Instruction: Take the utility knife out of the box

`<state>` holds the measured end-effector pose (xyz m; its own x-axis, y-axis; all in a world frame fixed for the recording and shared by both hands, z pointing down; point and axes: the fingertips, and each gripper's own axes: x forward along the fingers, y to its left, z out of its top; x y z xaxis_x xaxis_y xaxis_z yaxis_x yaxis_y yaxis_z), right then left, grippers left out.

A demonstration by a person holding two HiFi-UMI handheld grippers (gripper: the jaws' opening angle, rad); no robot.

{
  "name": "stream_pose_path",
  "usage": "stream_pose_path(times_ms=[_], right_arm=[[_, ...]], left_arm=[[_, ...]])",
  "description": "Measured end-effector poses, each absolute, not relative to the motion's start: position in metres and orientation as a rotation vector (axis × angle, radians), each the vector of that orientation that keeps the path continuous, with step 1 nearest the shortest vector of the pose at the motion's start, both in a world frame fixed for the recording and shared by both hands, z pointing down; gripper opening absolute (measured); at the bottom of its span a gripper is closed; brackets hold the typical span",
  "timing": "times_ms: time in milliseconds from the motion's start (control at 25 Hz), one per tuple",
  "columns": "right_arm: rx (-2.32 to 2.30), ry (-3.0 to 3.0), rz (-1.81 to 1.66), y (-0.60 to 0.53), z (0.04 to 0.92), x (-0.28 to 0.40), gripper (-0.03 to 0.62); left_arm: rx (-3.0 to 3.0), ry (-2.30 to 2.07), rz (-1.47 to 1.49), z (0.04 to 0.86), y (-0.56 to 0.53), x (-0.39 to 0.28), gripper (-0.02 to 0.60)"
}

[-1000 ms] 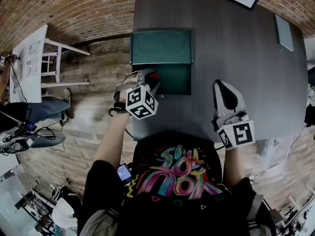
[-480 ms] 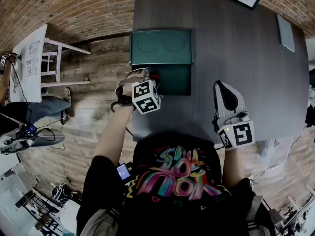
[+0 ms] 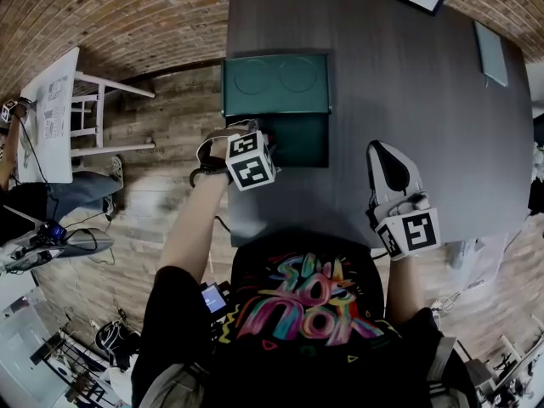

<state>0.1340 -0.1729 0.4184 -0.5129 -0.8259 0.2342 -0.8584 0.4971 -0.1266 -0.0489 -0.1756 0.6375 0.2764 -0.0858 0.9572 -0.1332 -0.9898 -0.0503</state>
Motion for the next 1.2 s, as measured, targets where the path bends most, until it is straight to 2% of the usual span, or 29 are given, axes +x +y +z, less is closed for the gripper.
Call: stream_pose_path(times_ms=[1200], right_arm=[[1.494, -2.584, 0.329, -0.172, 0.413, 0.137, 0.002]], left_arm=[[2.609, -0.313, 1.800, 0.621, -0.179, -0.041, 0.069]])
